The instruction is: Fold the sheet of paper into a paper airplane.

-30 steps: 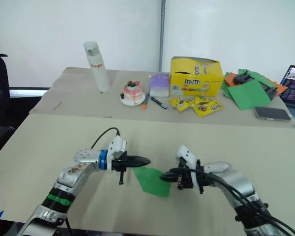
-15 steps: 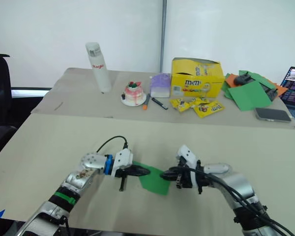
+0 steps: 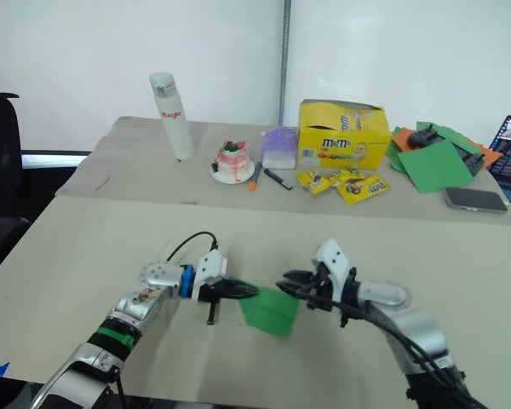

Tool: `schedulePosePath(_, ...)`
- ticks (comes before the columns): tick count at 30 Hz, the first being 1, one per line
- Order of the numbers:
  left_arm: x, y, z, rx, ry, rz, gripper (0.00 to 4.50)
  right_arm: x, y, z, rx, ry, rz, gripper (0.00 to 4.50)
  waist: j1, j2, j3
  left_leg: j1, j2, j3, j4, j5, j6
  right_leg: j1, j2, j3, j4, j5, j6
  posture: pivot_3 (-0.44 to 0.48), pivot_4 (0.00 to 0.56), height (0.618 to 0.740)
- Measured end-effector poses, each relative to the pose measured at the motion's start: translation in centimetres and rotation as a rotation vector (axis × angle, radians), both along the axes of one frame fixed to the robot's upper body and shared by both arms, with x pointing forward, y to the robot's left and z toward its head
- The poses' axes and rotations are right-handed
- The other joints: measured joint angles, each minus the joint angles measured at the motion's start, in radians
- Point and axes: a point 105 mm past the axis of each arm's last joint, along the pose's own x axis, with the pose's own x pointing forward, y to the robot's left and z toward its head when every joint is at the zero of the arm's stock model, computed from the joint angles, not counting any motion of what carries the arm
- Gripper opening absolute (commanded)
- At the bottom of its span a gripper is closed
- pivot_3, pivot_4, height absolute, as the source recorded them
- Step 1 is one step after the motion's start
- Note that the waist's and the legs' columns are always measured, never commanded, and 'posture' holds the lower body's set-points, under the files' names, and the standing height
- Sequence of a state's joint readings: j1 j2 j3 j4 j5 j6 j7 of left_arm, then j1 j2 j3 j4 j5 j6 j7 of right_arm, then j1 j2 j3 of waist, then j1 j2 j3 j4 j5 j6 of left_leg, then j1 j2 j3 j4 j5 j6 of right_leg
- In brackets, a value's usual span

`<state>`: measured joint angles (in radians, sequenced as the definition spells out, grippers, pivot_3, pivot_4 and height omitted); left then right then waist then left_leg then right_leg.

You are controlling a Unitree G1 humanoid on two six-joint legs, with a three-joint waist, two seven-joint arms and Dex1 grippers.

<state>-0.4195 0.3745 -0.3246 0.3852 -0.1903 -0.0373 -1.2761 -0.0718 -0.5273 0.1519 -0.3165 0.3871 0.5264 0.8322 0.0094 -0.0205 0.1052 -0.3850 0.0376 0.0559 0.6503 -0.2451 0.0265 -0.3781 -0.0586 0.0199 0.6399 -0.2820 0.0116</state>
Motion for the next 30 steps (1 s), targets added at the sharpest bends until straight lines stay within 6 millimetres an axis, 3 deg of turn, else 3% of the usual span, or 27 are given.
schedulePosePath(7, -0.5, -0.3, -0.3, 0.037, -0.038, -0.045, 0.00, -1.8, 1.0, -2.6, -0.108, -0.050, 0.076, 0.03, 0.001, 0.000, 0.000, 0.000, -0.001, 0.000, 0.000, 0.000, 0.000, 0.000, -0.001, 0.000, -0.001, 0.000, 0.000, 0.000, 0.150, 0.722)
schedulePosePath(12, -0.3, -0.4, -0.3, 0.035, -0.044, -0.042, 0.00, -2.2, 0.1, -3.0, -0.161, -0.117, 0.088, 0.03, 0.003, 0.000, 0.000, 0.002, -0.001, 0.000, 0.000, 0.000, 0.000, 0.003, -0.001, 0.000, -0.002, -0.001, 0.001, 0.000, 0.150, 0.722)
schedulePosePath(16, -0.1, -0.5, -0.4, 0.032, -0.037, -0.040, 0.00, -2.8, -1.8, -3.5, -0.207, -0.134, 0.062, 0.03, 0.005, 0.000, 0.000, 0.005, -0.001, -0.001, 0.000, 0.000, 0.000, 0.009, -0.002, -0.002, -0.007, -0.001, 0.001, 0.000, 0.150, 0.722)
schedulePosePath(19, -0.1, -0.4, -0.5, 0.034, -0.029, -0.040, 0.00, -3.4, -3.8, -3.4, -0.250, -0.153, 0.043, 0.03, 0.006, 0.000, -0.001, 0.005, -0.001, -0.001, -0.001, 0.000, 0.000, 0.009, -0.002, -0.002, -0.008, 0.000, 0.001, 0.000, 0.150, 0.722)
schedulePosePath(24, 0.0, -0.4, -0.5, 0.033, -0.028, -0.042, 0.00, -3.6, -5.3, -2.8, -0.254, -0.190, 0.004, 0.03, 0.004, 0.000, 0.000, 0.005, -0.001, -0.001, -0.001, 0.000, 0.000, 0.009, -0.002, -0.002, -0.008, 0.000, 0.001, 0.000, 0.150, 0.722)
schedulePosePath(30, -0.2, -0.7, -0.5, 0.030, -0.027, -0.052, 0.00, -2.3, -3.2, -0.9, -0.189, -0.312, 0.035, 0.03, 0.005, 0.001, 0.000, 0.003, -0.001, -0.001, -0.001, 0.000, 0.000, 0.008, -0.002, -0.002, -0.008, 0.000, 0.001, 0.000, 0.150, 0.722)
